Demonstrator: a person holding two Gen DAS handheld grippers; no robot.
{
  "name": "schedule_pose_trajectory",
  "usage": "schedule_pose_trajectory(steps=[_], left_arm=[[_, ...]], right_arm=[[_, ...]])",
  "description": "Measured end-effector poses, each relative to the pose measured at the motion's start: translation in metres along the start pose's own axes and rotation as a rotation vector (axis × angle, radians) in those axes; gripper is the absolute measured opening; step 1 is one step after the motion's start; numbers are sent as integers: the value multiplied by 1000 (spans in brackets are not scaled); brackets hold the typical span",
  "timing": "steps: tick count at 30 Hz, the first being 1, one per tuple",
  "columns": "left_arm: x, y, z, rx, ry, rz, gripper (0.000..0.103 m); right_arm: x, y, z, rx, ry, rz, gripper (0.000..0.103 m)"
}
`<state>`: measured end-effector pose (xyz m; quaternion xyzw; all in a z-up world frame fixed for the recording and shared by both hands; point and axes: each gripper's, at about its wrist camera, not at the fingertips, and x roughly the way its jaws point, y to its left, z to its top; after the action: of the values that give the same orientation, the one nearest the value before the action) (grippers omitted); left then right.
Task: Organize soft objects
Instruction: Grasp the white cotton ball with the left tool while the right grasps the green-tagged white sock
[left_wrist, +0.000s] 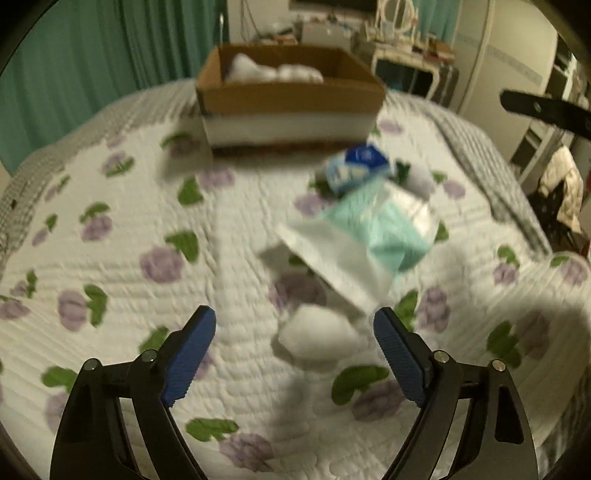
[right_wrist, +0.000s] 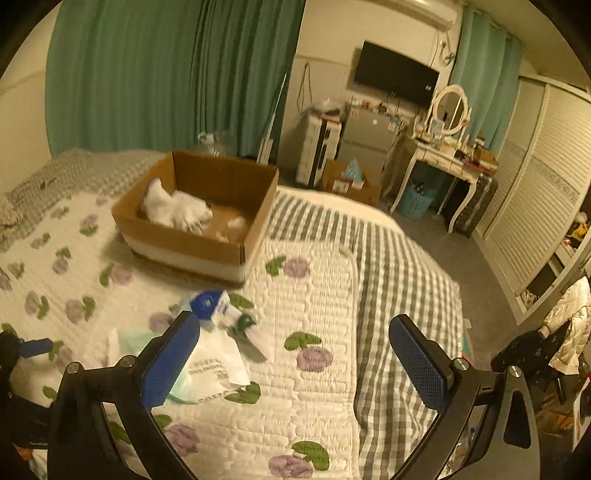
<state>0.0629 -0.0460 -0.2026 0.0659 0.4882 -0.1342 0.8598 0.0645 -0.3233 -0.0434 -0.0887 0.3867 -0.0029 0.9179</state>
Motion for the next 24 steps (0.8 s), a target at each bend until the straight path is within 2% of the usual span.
schedule_pose_trajectory(steps=[7, 11, 15, 18, 20, 23, 24], left_arm=[[26, -4, -5, 30, 62, 10, 88], [42, -4, -6, 23, 96, 3, 79], [52, -7, -4, 29, 111, 0, 78], [59, -12, -3, 45, 118, -6, 67], [63, -12, -2, 46, 123, -16, 53], [68, -11, -1, 38, 138, -38, 44], [68, -10, 0, 37, 137, -42, 43]], right_arm=[[64, 3, -14, -28, 99, 26, 103], [103, 8, -22, -55, 169, 53, 103], [133, 11, -25, -75, 225, 78, 96], [154, 13, -25, -87, 260, 90, 95], [168, 17, -26, -93, 290, 107, 91], [181, 22, -31, -100, 328, 126, 81], [186, 23, -34, -102, 346, 132, 74]])
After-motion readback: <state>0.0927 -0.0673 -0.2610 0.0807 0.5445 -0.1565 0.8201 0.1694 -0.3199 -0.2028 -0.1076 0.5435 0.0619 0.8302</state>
